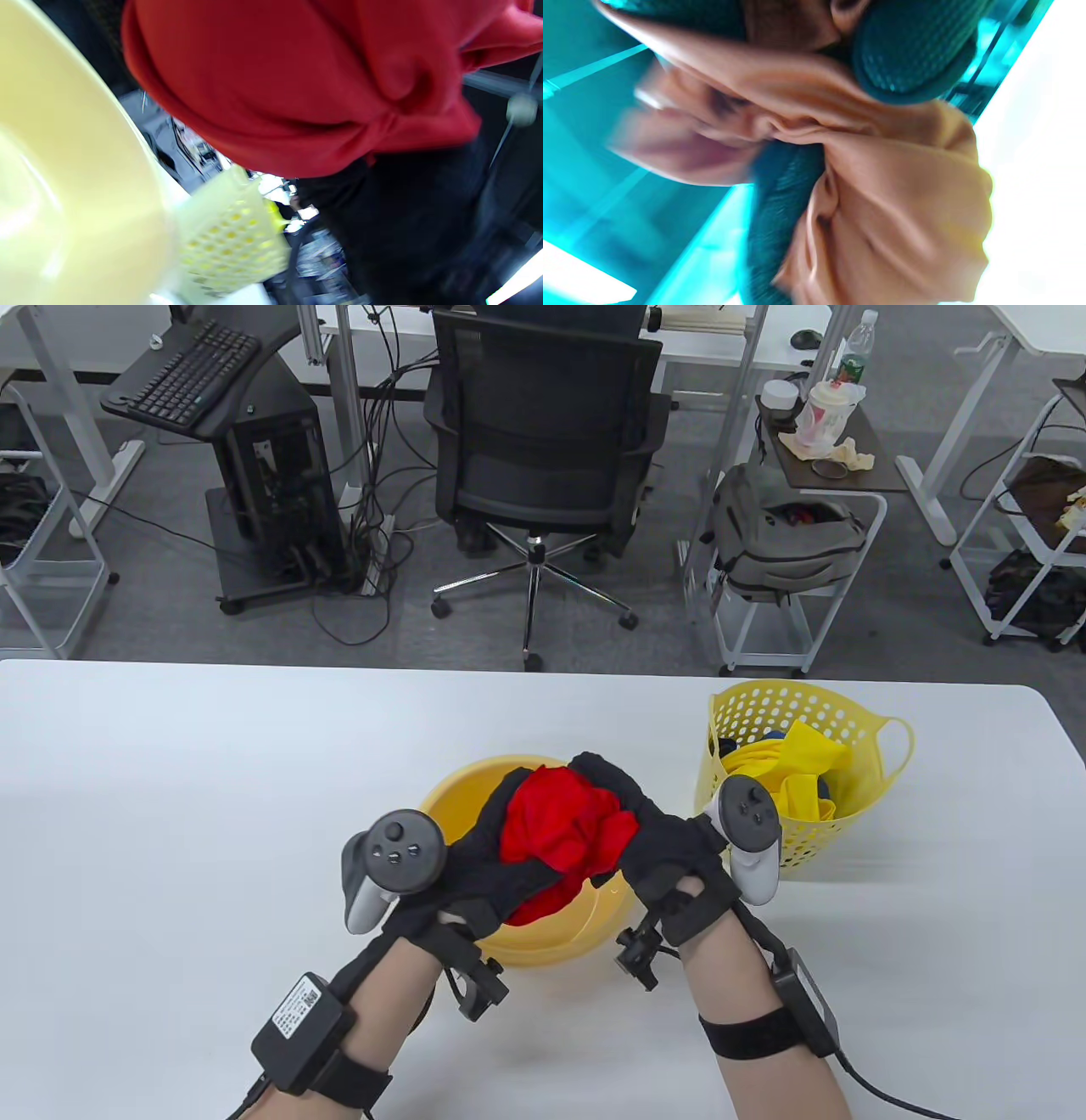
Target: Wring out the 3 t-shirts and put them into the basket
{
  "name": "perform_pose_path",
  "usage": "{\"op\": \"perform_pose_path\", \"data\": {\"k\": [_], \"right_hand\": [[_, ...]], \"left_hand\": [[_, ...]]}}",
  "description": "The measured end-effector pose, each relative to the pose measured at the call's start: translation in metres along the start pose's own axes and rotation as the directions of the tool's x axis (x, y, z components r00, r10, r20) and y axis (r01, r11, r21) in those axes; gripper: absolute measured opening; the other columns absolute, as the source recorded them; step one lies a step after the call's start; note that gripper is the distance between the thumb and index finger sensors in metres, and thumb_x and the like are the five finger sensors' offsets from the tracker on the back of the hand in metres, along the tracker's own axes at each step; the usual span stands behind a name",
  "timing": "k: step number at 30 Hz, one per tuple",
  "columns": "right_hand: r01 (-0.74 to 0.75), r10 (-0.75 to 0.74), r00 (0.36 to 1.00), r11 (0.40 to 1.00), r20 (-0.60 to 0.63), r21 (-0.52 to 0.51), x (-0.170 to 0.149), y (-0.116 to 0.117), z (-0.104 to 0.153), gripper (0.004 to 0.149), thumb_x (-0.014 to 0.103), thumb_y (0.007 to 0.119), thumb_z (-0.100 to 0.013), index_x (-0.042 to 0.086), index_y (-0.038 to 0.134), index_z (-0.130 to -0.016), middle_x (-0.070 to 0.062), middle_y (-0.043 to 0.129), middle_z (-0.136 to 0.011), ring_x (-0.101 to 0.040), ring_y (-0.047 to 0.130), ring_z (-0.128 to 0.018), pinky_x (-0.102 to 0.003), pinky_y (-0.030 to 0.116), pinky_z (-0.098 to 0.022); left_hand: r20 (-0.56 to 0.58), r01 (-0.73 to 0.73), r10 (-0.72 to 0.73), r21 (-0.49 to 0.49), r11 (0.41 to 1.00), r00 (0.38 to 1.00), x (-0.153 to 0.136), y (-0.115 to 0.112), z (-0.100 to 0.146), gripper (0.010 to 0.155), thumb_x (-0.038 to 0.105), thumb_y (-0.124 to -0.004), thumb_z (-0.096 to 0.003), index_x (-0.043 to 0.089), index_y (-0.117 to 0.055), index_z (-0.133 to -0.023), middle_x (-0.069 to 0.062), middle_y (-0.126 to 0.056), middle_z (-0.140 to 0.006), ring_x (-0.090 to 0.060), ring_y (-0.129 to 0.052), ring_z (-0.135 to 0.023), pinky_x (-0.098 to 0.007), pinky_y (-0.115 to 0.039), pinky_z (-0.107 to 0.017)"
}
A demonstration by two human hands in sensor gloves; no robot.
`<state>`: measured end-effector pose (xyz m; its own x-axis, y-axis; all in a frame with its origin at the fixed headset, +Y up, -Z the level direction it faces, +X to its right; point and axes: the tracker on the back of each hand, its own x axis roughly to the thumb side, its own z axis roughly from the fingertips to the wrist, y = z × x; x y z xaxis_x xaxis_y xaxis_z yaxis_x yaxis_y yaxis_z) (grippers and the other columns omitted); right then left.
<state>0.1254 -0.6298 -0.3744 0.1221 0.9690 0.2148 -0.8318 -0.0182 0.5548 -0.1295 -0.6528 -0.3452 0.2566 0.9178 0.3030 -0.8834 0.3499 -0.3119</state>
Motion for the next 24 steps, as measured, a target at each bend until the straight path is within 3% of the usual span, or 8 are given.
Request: {"op": "perform_pose_path", "data": {"k": [3,6,9,12,14,16,18,24], "right_hand": [[-0.141,0.131,0.984,0.987,0.123,0.078,0.008,0.011,-0.001,0.072,0.034,0.079,-0.065,0.024,0.033,-0.120,-0.037,0.031,-0.120,-0.058,0.077,-0.073,-0.054,0.078,-0.051],[-0.619,0.612,0.764,0.785,0.205,-0.038,0.022,0.031,0.003,0.080,0.034,0.081,-0.061,0.030,0.024,-0.117,-0.028,0.029,-0.124,-0.060,0.071,-0.089,-0.064,0.071,-0.061],[-0.797,0.814,0.542,0.576,0.209,-0.181,0.029,0.041,0.010,0.089,0.035,0.083,-0.059,0.033,0.013,-0.114,-0.019,0.019,-0.126,-0.058,0.061,-0.101,-0.070,0.061,-0.070],[-0.830,0.875,0.432,0.481,0.220,-0.283,0.028,0.046,0.015,0.097,0.039,0.087,-0.057,0.044,0.003,-0.106,-0.009,0.004,-0.124,-0.054,0.049,-0.111,-0.070,0.052,-0.077],[-0.876,0.938,0.284,0.338,0.197,-0.345,0.027,0.052,0.018,0.105,0.044,0.091,-0.054,0.050,-0.005,-0.098,-0.003,-0.007,-0.120,-0.050,0.037,-0.116,-0.069,0.045,-0.082],[-0.897,0.992,-0.010,0.048,0.128,-0.439,0.025,0.061,0.020,0.111,0.050,0.093,-0.050,0.052,-0.010,-0.093,0.002,-0.016,-0.116,-0.046,0.027,-0.118,-0.068,0.040,-0.084],[-0.862,0.975,-0.206,-0.141,0.081,-0.487,0.018,0.068,0.021,0.118,0.057,0.092,-0.045,0.050,-0.018,-0.088,0.002,-0.022,-0.111,-0.045,0.020,-0.118,-0.067,0.038,-0.085],[-0.887,0.965,-0.250,-0.199,0.072,-0.418,0.002,0.069,0.012,0.128,0.059,0.096,-0.034,0.045,-0.017,-0.091,-0.003,-0.022,-0.111,-0.048,0.015,-0.116,-0.070,0.035,-0.083]], "left_hand": [[-0.031,-0.341,0.340,-0.065,0.938,0.940,-0.009,0.014,0.001,0.092,0.061,-0.085,-0.0654,0.029,-0.020,-0.122,-0.026,-0.070,-0.111,-0.036,-0.099,-0.068,-0.041,-0.093,-0.045],[-0.054,-0.483,0.480,-0.112,0.869,0.876,-0.011,0.020,0.004,0.091,0.062,-0.083,-0.0679,0.029,-0.017,-0.122,-0.026,-0.067,-0.112,-0.034,-0.099,-0.068,-0.039,-0.093,-0.045],[-0.054,-0.548,0.546,-0.122,0.828,0.836,-0.011,0.024,0.006,0.090,0.062,-0.080,-0.0694,0.028,-0.016,-0.122,-0.027,-0.066,-0.112,-0.033,-0.099,-0.068,-0.037,-0.094,-0.045],[-0.046,-0.620,0.619,-0.115,0.776,0.784,-0.013,0.028,0.007,0.089,0.063,-0.078,-0.0706,0.028,-0.013,-0.122,-0.027,-0.065,-0.112,-0.032,-0.099,-0.069,-0.036,-0.094,-0.045],[-0.062,-0.642,0.640,-0.134,0.755,0.766,-0.014,0.029,0.007,0.088,0.062,-0.077,-0.0717,0.028,-0.012,-0.122,-0.029,-0.064,-0.112,-0.032,-0.099,-0.069,-0.036,-0.094,-0.045],[-0.107,-0.626,0.617,-0.162,0.763,0.780,-0.017,0.026,0.007,0.088,0.063,-0.076,-0.0720,0.027,-0.013,-0.122,-0.030,-0.064,-0.111,-0.031,-0.100,-0.067,-0.034,-0.095,-0.043],[-0.161,-0.600,0.578,-0.203,0.774,0.800,-0.020,0.019,0.005,0.088,0.063,-0.075,-0.0728,0.028,-0.011,-0.122,-0.031,-0.063,-0.111,-0.031,-0.101,-0.066,-0.033,-0.096,-0.042],[-0.265,-0.443,0.379,-0.254,0.860,0.887,-0.034,-0.003,-0.002,0.083,0.061,-0.076,-0.0727,0.031,-0.017,-0.123,-0.035,-0.058,-0.110,-0.032,-0.102,-0.060,-0.033,-0.096,-0.037]]}}
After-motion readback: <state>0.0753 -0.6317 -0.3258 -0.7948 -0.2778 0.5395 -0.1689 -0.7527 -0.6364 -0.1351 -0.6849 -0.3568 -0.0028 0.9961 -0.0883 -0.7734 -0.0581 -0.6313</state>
